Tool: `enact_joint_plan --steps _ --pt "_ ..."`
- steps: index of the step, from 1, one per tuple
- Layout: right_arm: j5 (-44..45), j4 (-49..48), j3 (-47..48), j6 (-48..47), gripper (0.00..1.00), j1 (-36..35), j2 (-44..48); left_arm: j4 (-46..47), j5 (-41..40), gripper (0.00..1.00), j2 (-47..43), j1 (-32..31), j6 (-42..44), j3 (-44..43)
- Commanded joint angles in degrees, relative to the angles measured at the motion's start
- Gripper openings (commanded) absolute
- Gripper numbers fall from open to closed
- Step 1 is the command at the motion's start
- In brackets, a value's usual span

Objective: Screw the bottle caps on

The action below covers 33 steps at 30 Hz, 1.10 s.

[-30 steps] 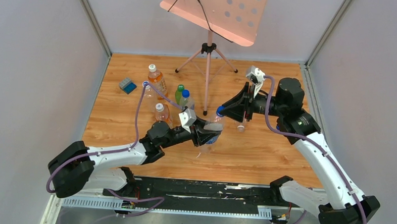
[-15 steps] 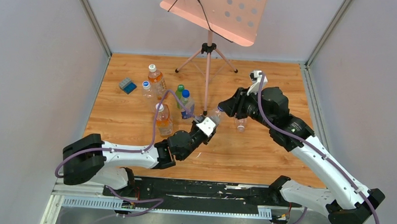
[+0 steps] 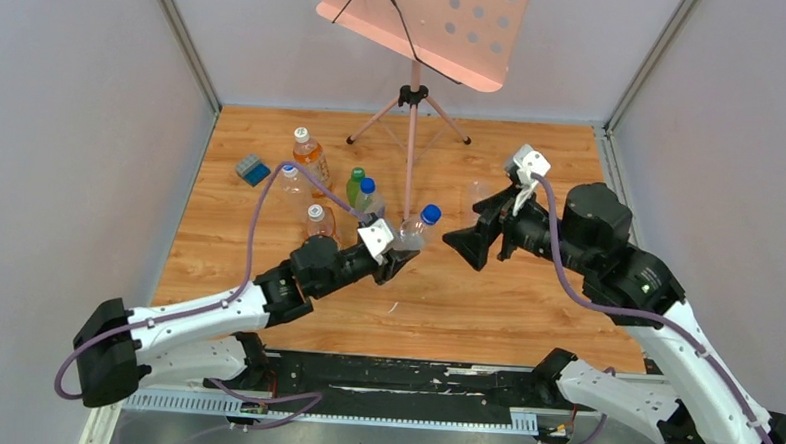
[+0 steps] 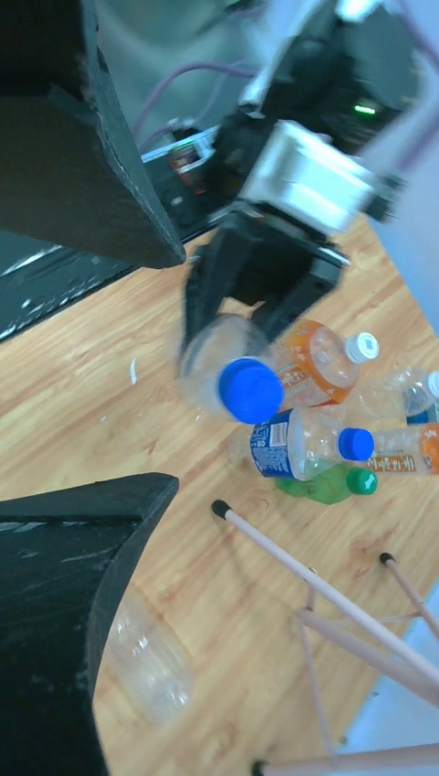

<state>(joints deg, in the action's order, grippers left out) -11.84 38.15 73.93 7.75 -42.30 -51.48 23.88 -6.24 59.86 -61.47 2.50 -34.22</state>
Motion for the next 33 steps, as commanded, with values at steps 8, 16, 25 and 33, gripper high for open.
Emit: enact_joint_plan --steps 8,16,25,33 --pt "-23.9 17.4 6.9 -41.9 0.82 -0.1 -0.6 -9.4 45.5 0.08 -7.1 12.6 -3.8 0.3" --pt "-30.7 19.4 8.8 -45.9 0.67 -0.1 -5.7 -7.2 55.4 0.10 -3.5 12.7 -4.1 -1.9" --pt "-34.1 20.2 8.8 -46.0 0.55 -0.1 -7.7 -7.7 56.0 0.10 -2.9 12.7 -3.4 -3.0" --pt "-35.6 20.6 8.9 -45.8 0.45 -0.2 -9.0 -8.1 56.1 0.10 -2.8 12.7 -3.2 -3.5"
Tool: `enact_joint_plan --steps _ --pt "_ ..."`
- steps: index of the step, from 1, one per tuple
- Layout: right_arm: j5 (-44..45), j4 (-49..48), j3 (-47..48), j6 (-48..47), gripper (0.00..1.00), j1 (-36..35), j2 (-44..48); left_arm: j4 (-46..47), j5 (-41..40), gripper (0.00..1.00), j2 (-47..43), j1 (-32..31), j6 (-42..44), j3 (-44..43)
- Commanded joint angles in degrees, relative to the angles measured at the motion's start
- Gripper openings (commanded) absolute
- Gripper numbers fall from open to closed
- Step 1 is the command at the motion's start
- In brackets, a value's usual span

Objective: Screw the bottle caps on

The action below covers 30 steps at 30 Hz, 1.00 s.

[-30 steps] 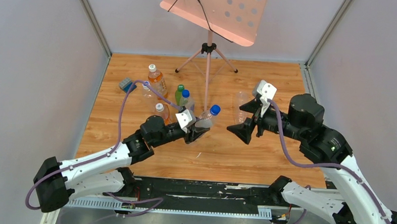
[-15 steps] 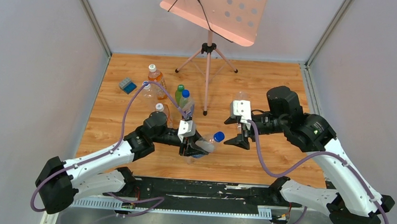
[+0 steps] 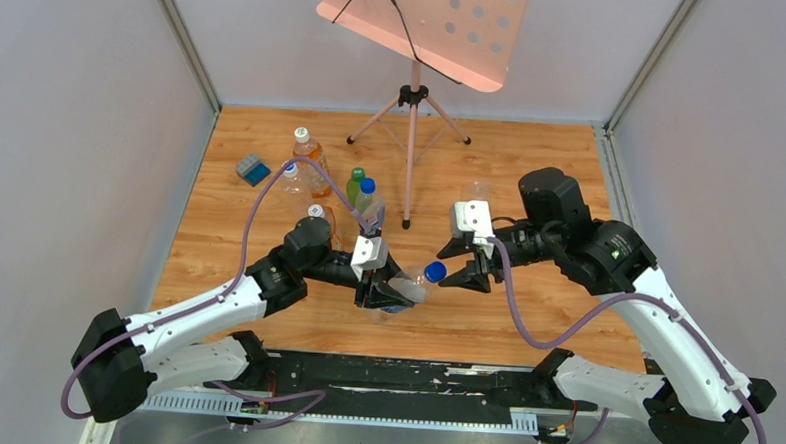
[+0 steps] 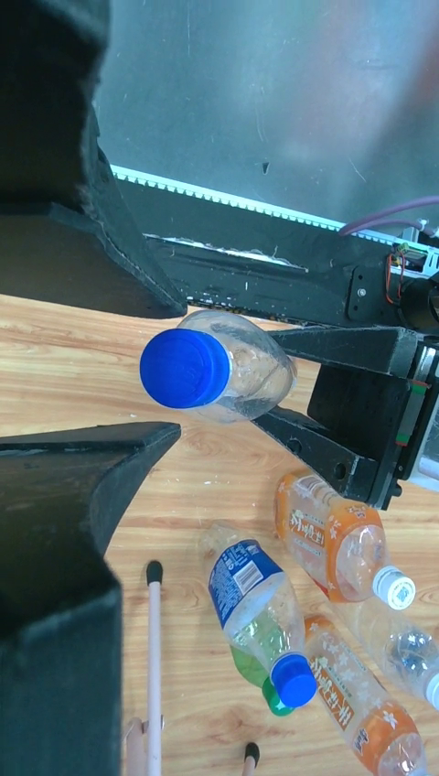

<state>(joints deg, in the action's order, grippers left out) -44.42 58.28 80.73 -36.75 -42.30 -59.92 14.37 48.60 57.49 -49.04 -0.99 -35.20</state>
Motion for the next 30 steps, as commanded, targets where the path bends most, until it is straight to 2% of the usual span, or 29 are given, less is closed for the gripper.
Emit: enact_joint_plan --steps 1,3,5,7,8,9,13,14,15,16,18,20,22,23,24,26,27,30 --pt "-3.0 0.7 2.3 -1.3 0.44 -0.2 -0.9 1.3 1.2 0.10 -0.4 0.3 0.4 -2.6" --pt "-3.3 0.9 2.5 -1.2 0.40 -0.2 -1.2 0.7 1.2 0.10 -0.2 0.3 0.8 -3.0" --pt "-3.1 1.0 2.7 -0.4 0.32 -0.2 -1.8 0.1 0.7 0.10 -0.2 0.3 0.9 -3.4" --pt "-2.3 0.9 3.0 2.0 0.18 -0.2 -2.5 0.4 -1.8 0.10 -0.4 0.3 0.9 -3.4" --pt "-1.1 0.7 3.3 4.1 0.05 -0.2 -3.1 0.5 -5.2 0.11 -0.7 0.2 0.9 -3.2" --pt "0.4 0.6 3.7 7.1 0.00 -0.2 -4.0 1.3 -6.9 0.11 -1.0 0.1 0.9 -2.6" --pt "12.3 -0.3 5.4 30.6 0.00 -0.2 -8.1 3.6 -21.8 0.12 -2.5 -2.2 4.3 -0.9" --pt "16.6 -0.4 5.5 39.1 0.00 -0.2 -9.1 3.4 -29.1 0.13 -2.7 -3.4 7.0 -0.8" --pt "18.9 -0.4 5.5 46.7 0.00 -0.1 -10.0 3.2 -32.7 0.14 -2.7 -6.2 8.7 -0.8" --pt "22.6 -0.3 5.4 53.2 0.00 0.0 -10.6 3.1 -39.9 0.14 -2.5 -7.8 12.8 -0.8" --pt "24.7 -0.5 4.2 65.0 0.00 0.7 -11.2 4.6 -50.1 0.15 -1.5 -13.1 18.5 -0.2" --pt "21.1 -2.1 2.4 71.3 0.06 1.4 -10.6 6.2 -57.0 0.15 0.0 -18.0 22.4 0.4" --pt "18.1 -4.6 1.7 72.2 0.23 1.7 -9.4 5.5 -58.8 0.15 1.1 -19.0 22.3 0.1" --pt "17.3 -5.5 2.0 70.4 0.36 1.6 -8.7 4.9 -58.9 0.15 1.3 -19.0 21.5 -0.1" --pt "16.8 -5.9 2.8 67.4 0.49 1.6 -8.2 3.7 -58.7 0.14 1.3 -19.1 19.9 -0.2" --pt "16.9 -5.9 3.5 59.7 0.65 1.6 -6.5 1.3 -57.6 0.12 0.6 -19.0 17.8 -0.2" --pt "16.2 -5.9 3.5 55.2 0.68 1.6 -5.3 0.2 -56.6 0.11 -0.1 -18.9 16.7 -0.2" --pt "13.6 -5.9 1.5 38.8 0.72 1.6 -1.1 -6.3 -45.9 0.10 -1.6 -15.8 13.8 -0.8"
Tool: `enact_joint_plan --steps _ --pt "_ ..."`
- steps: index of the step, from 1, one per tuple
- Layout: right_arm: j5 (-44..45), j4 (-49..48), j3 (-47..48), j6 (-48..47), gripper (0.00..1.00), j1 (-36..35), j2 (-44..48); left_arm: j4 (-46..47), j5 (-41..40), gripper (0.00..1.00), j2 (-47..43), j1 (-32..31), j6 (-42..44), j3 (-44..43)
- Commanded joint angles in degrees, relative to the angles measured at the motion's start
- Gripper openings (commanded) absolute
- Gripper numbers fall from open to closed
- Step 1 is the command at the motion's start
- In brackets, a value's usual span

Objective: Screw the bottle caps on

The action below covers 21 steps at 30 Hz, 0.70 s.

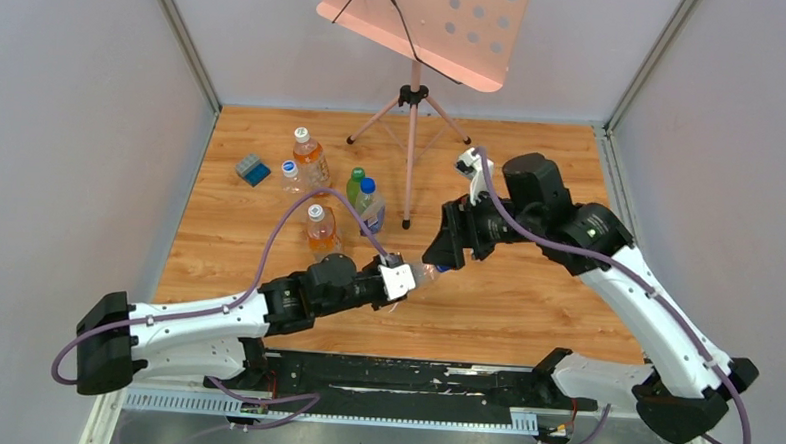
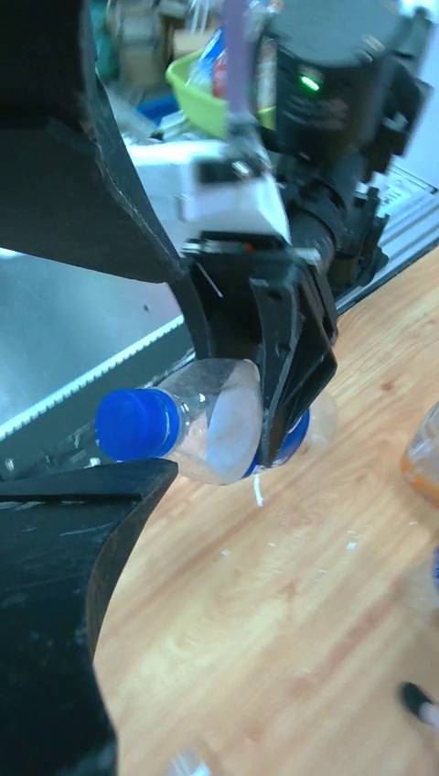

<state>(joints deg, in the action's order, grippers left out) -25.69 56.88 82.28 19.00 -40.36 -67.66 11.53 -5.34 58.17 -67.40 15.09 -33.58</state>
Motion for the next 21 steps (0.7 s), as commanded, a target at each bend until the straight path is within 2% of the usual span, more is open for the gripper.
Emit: enact_joint_plan --steps 1,5,9,12,21 --pt "-5.8 -4.5 -1.1 -22.1 0.71 -0.3 8.3 -5.0 13.4 0.10 -2.9 3.5 -4.2 -2.5" --pt "-8.4 -2.8 -3.4 -36.7 0.70 -0.4 12.0 -7.0 29.4 0.10 -3.7 9.2 -8.1 -2.7" --pt "-12.8 1.9 -4.0 -48.0 0.69 -0.5 12.7 -8.0 38.6 0.10 -2.4 12.4 -9.3 -4.3" --pt "-13.6 3.3 -4.5 -52.3 0.69 -0.9 12.6 -8.5 41.3 0.10 -0.9 12.7 -9.3 -5.8" --pt "-20.6 1.1 -6.3 -55.9 0.69 -1.2 11.7 -7.0 43.6 0.10 0.5 12.8 -9.6 -7.3"
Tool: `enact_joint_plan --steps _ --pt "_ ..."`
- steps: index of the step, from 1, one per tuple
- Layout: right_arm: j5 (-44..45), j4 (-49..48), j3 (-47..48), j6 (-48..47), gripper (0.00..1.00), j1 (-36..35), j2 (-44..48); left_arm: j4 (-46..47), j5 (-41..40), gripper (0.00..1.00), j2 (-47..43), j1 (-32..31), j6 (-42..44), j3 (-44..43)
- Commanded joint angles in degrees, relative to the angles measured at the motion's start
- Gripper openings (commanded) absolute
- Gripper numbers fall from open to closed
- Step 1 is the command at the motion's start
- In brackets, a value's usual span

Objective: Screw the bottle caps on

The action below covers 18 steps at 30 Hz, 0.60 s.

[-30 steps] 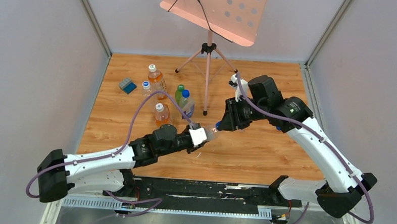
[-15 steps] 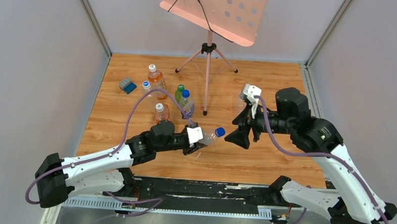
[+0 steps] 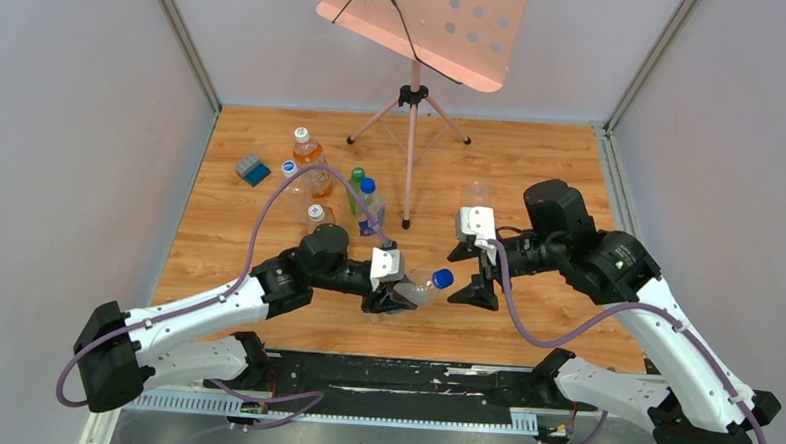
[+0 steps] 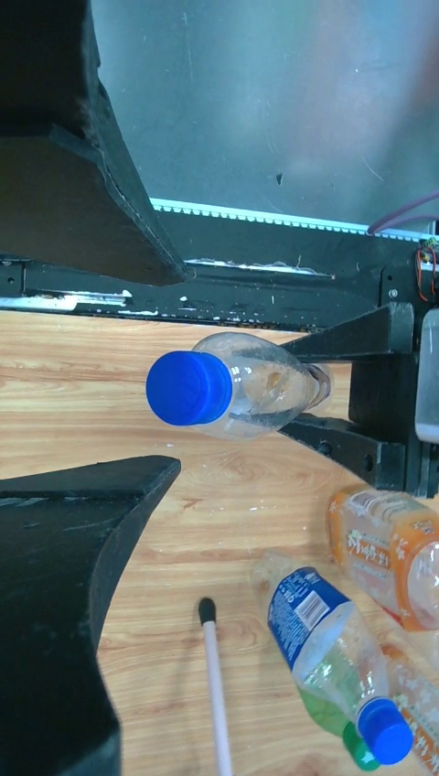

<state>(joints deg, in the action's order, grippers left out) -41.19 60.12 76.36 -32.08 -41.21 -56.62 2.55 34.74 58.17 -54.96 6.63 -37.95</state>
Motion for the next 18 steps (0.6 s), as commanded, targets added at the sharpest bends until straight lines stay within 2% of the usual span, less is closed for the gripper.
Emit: enact_joint_plan --steps 1,9,18 --pt "-5.4 -2.5 -0.6 -5.3 0.69 -0.3 0.7 2.0 3.6 0.10 0.8 0.4 -1.1 -3.0" --pt "-5.3 -3.4 -1.3 -6.2 0.65 -0.4 0.0 2.7 3.7 0.10 1.2 0.4 -1.8 -3.4" --pt "-4.2 -3.6 -1.8 -2.5 0.43 -0.4 -1.6 3.3 1.2 0.10 1.1 0.4 -0.8 -3.7"
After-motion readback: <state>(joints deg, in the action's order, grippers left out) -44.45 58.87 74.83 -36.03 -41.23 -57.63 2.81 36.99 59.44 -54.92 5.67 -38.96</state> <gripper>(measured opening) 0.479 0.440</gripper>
